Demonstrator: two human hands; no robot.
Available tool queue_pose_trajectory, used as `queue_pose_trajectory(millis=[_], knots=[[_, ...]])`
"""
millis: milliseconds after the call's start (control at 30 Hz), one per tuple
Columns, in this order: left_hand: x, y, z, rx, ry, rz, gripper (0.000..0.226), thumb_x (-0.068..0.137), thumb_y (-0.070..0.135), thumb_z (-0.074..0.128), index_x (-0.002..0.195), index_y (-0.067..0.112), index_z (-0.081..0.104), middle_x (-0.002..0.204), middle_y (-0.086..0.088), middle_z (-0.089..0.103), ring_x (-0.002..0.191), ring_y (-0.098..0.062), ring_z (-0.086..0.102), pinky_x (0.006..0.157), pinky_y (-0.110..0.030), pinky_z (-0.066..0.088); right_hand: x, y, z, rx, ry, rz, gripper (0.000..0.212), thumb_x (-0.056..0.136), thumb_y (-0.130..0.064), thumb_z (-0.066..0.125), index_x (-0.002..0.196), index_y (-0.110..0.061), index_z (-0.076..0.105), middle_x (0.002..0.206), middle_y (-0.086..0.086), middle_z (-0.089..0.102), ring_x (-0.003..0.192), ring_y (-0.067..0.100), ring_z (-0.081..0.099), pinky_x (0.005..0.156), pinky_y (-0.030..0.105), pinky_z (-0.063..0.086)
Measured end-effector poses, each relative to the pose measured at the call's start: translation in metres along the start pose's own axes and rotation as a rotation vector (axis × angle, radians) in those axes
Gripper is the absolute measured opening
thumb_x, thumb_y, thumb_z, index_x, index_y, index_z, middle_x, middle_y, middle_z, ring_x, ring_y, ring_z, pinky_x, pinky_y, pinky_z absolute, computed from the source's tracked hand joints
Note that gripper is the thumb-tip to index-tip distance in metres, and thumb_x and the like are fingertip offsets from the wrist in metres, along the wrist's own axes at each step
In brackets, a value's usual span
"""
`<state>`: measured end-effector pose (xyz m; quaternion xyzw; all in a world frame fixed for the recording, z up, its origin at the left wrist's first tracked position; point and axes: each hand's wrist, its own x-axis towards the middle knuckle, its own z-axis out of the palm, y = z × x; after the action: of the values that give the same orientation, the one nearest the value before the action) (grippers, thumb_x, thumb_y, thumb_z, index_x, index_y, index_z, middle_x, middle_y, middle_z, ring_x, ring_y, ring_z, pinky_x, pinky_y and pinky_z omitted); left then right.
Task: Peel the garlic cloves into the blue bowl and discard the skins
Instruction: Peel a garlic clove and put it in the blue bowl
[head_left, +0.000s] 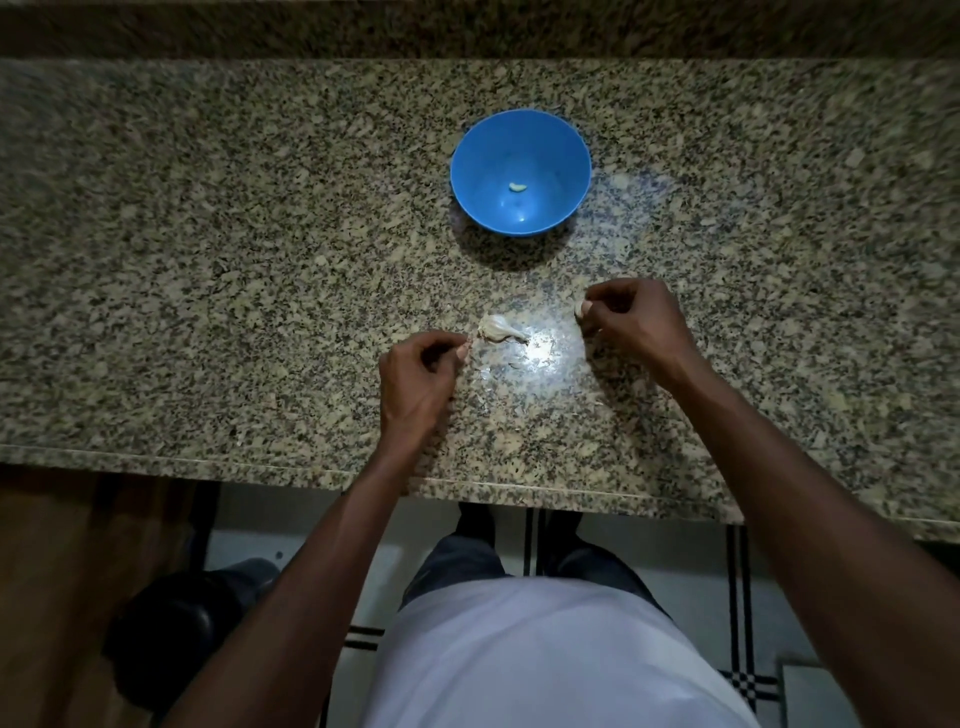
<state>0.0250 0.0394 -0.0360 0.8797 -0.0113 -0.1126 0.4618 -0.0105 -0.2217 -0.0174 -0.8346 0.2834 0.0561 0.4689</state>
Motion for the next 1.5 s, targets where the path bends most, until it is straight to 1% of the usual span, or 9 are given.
queue_pose_trajectory(millis=[133,433,633,800,933,1067,1167,1400,1500], knots=[[0.005,-0.003,-0.004,0.026,0.014,0.060,0.016,0.088,0.005,0.078,0.101,0.016,0.078,0.100,0.007,0.074,0.086,0.009,0.068,0.072,-0.008,0.055,-0.033,-0.007,0.011,-0.116,0.027,-0.148,0.030,0.100,-0.015,0.069,0.128,-0.005,0.069,0.123,0.012,0.073,0.087,0.009,0.067,0.063,0.004,0.049],[0.002,-0.015,-0.027,0.098,-0.038,0.100,0.037,0.092,-0.009,0.059,0.107,0.018,0.079,0.106,0.009,0.077,0.093,0.002,0.071,0.080,-0.016,0.059,-0.080,-0.011,0.100,-0.280,-0.191,-0.368,0.017,0.100,-0.002,0.059,0.113,0.001,0.070,0.113,0.012,0.059,0.099,0.027,0.059,0.077,0.017,0.041],[0.018,-0.024,-0.048,0.168,-0.014,0.143,0.030,0.091,0.002,0.072,0.117,0.016,0.073,0.120,0.000,0.069,0.094,-0.003,0.064,0.084,-0.022,0.060,-0.079,-0.015,0.091,-0.222,-0.042,-0.346,0.024,0.099,0.002,0.062,0.121,-0.001,0.072,0.121,0.014,0.063,0.103,0.022,0.062,0.088,0.019,0.053],[0.015,-0.031,-0.036,0.301,-0.258,0.217,0.038,0.092,0.008,0.072,0.129,0.012,0.065,0.125,0.002,0.050,0.118,-0.018,0.057,0.105,-0.035,0.054,-0.076,-0.025,0.108,-0.298,-0.090,-0.373,0.018,0.103,-0.005,0.056,0.116,0.000,0.068,0.120,0.012,0.057,0.101,0.026,0.058,0.081,0.028,0.051],[-0.001,-0.030,-0.027,0.211,-0.365,0.301,0.040,0.093,0.003,0.069,0.132,0.008,0.064,0.123,0.000,0.054,0.114,-0.014,0.060,0.099,-0.016,0.052,-0.086,-0.025,0.113,-0.251,-0.144,-0.313,0.035,0.096,0.005,0.062,0.129,-0.003,0.068,0.123,0.008,0.060,0.106,0.019,0.058,0.090,0.021,0.050],[0.002,-0.033,-0.028,0.241,-0.415,0.327,0.063,0.089,0.034,0.078,0.144,0.012,0.055,0.133,-0.002,0.049,0.123,-0.015,0.048,0.100,-0.023,0.046,-0.095,-0.014,0.091,-0.246,0.018,-0.218,0.028,0.100,0.001,0.061,0.126,-0.002,0.071,0.125,0.014,0.063,0.104,0.019,0.061,0.085,0.005,0.043],[0.003,-0.027,-0.022,0.381,-0.546,0.411,0.079,0.082,0.043,0.083,0.149,0.021,0.049,0.143,0.000,0.041,0.127,-0.011,0.030,0.101,-0.019,0.034,-0.100,-0.010,0.088,-0.273,-0.047,-0.216,0.032,0.100,0.000,0.061,0.131,-0.002,0.066,0.131,0.015,0.054,0.111,0.021,0.055,0.088,0.016,0.044],[-0.022,-0.022,-0.001,0.466,-0.376,0.503,0.034,0.092,0.018,0.075,0.126,0.011,0.072,0.113,-0.003,0.058,0.105,-0.020,0.051,0.085,-0.040,0.053,-0.102,-0.004,0.090,-0.240,-0.018,-0.267,0.021,0.100,0.002,0.058,0.115,-0.003,0.071,0.112,0.012,0.059,0.095,0.026,0.062,0.082,0.045,0.060],[-0.033,-0.021,0.006,0.470,-0.310,0.521,0.019,0.093,0.008,0.071,0.111,0.006,0.078,0.099,-0.007,0.063,0.090,-0.023,0.059,0.074,-0.045,0.055,-0.104,0.010,0.076,-0.266,-0.011,-0.280,0.016,0.096,0.002,0.061,0.108,-0.001,0.072,0.107,0.011,0.057,0.094,0.028,0.062,0.079,0.042,0.058]])
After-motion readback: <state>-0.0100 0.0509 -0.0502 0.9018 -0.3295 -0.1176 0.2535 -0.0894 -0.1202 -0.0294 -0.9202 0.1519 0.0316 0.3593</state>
